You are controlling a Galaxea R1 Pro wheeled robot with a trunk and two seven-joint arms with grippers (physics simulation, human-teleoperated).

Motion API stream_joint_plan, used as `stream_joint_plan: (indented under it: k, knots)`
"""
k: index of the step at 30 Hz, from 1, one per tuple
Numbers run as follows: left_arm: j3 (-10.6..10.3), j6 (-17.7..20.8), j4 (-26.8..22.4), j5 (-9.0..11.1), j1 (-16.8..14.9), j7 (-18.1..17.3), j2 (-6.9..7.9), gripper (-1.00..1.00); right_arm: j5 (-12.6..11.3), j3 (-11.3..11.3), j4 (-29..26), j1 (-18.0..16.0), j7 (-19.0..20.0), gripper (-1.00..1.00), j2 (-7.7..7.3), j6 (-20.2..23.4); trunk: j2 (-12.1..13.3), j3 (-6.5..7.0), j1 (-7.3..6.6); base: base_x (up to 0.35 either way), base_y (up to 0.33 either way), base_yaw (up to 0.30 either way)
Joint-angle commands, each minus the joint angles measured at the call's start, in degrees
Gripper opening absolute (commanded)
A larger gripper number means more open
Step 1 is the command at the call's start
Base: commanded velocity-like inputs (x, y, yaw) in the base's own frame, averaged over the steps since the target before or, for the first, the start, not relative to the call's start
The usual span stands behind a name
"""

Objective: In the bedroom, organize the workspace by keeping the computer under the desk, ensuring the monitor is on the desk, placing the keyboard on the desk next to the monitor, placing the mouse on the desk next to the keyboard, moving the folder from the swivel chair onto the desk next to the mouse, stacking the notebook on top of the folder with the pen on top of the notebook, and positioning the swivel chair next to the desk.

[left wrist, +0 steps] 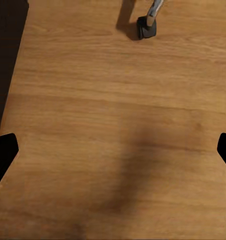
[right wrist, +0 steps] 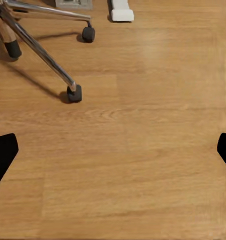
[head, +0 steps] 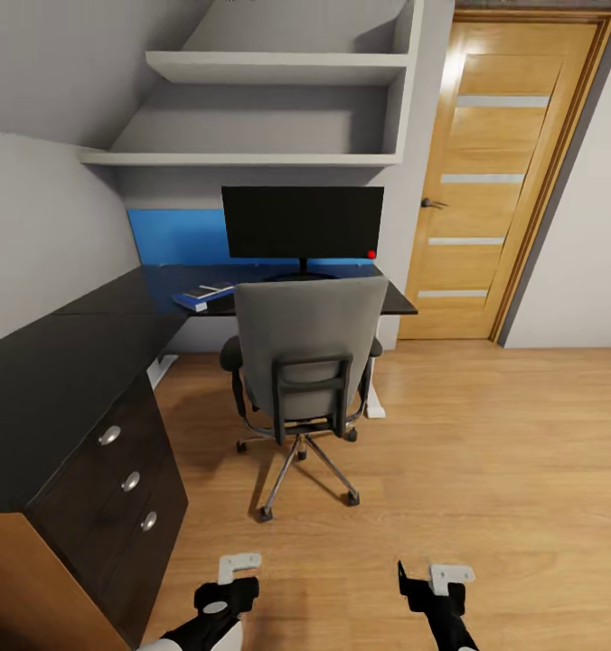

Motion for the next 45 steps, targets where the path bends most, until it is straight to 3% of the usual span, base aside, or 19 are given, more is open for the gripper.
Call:
stream_joint_plan:
  k: [1, 3, 6, 10, 12, 18, 23, 31, 45]
  knots:
    - [-0.5, -4.8, 1.5, 0.5, -0.1, 0.1, -0.02, 1.0, 0.0, 0.6, 1.9, 1.5, -0.6, 1.0, 0.0, -4.9, 0.4, 0.14, -0.24, 0.0, 0.0, 0.0]
    - [-0.5, -8.4, 2.2, 0.5, 1.4, -0.1, -0.02, 1.0, 0.0, 0.6, 2.9, 4.1, -0.6, 1.0, -0.03, -10.0, 1.2, 0.5, -0.68, 0.0, 0.0, 0.0]
    - [-0.5, -11.1, 2.4, 0.5, 4.5, -0.1, 0.67, 1.0, 0.0, 0.6, 3.3, 6.8, -0.6, 1.0, 0.01, -13.6, 2.4, 1.04, -1.33, 0.0, 0.0, 0.0]
    - [-0.5, -18.6, 2.5, 0.5, 10.0, -0.4, 2.27, 1.0, 0.1, 0.6, 3.4, 10.7, -0.6, 1.0, 0.01, -17.3, 4.0, 1.75, -2.21, 0.0, 0.0, 0.0]
    - [-0.5, -19.7, 2.5, 0.5, 11.3, -0.4, 2.82, 1.0, 0.1, 0.6, 3.4, 11.6, -0.5, 1.0, -0.01, -17.8, 4.8, 2.11, -2.65, 0.0, 0.0, 0.0]
    - [-0.5, -21.8, 2.5, 0.4, 16.6, -0.4, 6.72, 1.0, 0.2, 0.5, 3.9, 14.8, -0.5, 1.0, -0.24, -18.0, 7.2, 3.19, -3.97, 0.0, 0.0, 0.0]
    - [-0.6, -22.3, 2.5, 0.4, 19.2, -1.0, 8.16, 1.0, 0.2, 0.4, 4.0, 16.2, -0.5, 1.0, -0.32, -17.6, 9.2, 4.09, -5.07, 0.0, 0.0, 0.0]
    - [-0.7, -25.3, 2.5, 0.3, 23.2, -3.0, 8.42, 1.0, 0.3, 0.6, 3.9, 16.6, -0.3, 1.0, -0.12, -11.6, 12.4, 5.52, -6.83, 0.0, 0.0, 0.0]
    - [-0.9, -25.6, 2.5, 0.1, 23.5, -3.3, 8.28, 1.0, 0.3, 0.7, 3.8, 16.6, -0.3, 1.0, 0.02, -10.8, 18.0, 8.04, -9.9, 0.0, 0.0, 0.0]
